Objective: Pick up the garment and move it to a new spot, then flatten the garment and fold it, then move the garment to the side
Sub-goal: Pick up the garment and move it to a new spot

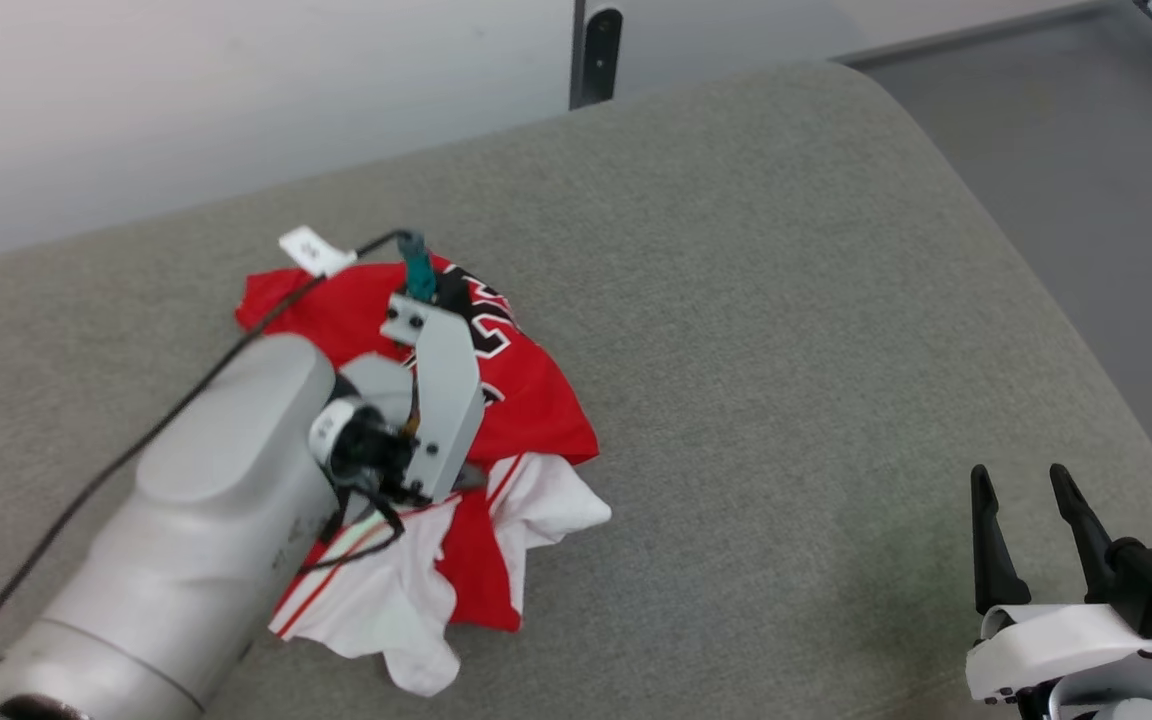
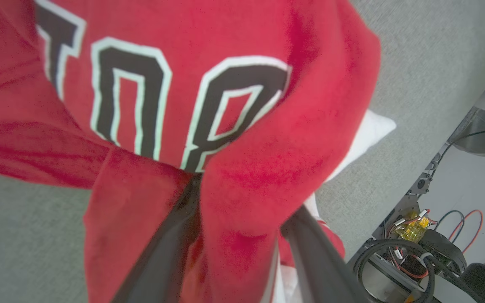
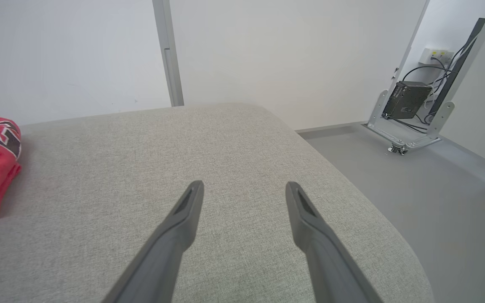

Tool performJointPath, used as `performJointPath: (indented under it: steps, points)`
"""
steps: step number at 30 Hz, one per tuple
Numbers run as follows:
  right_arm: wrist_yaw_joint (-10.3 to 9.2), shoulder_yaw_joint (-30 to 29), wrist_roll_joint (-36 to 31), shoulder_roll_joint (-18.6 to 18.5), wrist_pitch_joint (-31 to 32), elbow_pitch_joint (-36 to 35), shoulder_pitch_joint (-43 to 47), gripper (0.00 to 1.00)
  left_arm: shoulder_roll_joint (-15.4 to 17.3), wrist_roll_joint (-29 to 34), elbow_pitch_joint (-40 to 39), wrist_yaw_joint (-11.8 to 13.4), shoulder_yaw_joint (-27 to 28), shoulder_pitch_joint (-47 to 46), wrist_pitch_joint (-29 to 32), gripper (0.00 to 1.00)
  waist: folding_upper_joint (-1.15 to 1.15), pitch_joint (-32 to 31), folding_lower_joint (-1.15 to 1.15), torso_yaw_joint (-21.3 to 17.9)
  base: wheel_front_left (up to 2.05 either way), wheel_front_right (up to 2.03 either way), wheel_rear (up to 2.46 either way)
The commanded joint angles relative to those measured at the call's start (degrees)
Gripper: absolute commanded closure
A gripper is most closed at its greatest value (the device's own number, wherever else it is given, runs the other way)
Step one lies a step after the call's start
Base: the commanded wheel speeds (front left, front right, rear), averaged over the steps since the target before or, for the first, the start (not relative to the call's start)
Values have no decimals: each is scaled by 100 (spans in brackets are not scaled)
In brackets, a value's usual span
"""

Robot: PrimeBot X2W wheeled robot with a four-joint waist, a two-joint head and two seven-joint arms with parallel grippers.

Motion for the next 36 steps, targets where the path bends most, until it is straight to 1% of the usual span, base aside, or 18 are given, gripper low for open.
performJointPath:
  steps: [1,4,7,11,12,13,17,21,24,27,31,33,36]
  points:
    - [-4,-45,-49,9,6,25,71,0,3,-66,-57,-21,5,-156,-50,0,0,-176,0,179,0,0,0]
    - [-4,-73,-111,9,59,10,127,0,61,-66,-234,-21,-44,-277,-192,0,0,-328,0,365,0,0,0]
    - [-4,-88,-182,12,86,-56,215,0,136,-140,-297,-15,90,-310,-470,0,0,-479,0,574,0,0,0]
    - [-4,-47,-236,8,113,-179,300,0,226,-83,-516,-17,182,-97,-1070,0,0,-689,0,855,0,0,0]
    - [-4,-47,-236,8,113,-179,300,0,226,-83,-516,-17,182,-97,-1070,0,0,-689,0,855,0,0,0]
    - [-4,-35,-243,9,132,-204,334,0,249,-95,-588,-18,205,-8,-1263,0,0,-743,0,927,0,0,0]
    - [-4,-24,-263,7,192,-288,496,0,236,-183,-931,-19,337,450,-2184,0,0,-942,0,1272,0,0,0]
    - [-4,35,-250,8,222,-389,618,0,224,5,-1317,-20,335,949,-3468,0,0,-1046,0,1611,0,0,0]
    - [-4,80,-250,9,256,-464,724,0,252,217,-1627,-16,169,1222,-4443,0,0,-1112,0,1847,0,0,0]
    - [-4,110,-266,6,285,-525,778,0,423,558,-1783,-15,-63,1405,-5423,0,0,-1156,0,2039,0,0,0]
    - [-4,137,-257,8,310,-567,840,0,474,830,-1701,-16,-154,1558,-6614,0,0,-1225,0,2242,0,0,0]
    - [-4,174,-236,8,317,-566,858,0,461,906,-1514,-15,-139,1713,-7041,0,0,-1266,0,2311,0,0,0]
    - [-4,201,-231,8,329,-540,927,0,382,1046,-1347,18,-69,1848,-7354,0,0,-1336,0,2413,0,0,0]
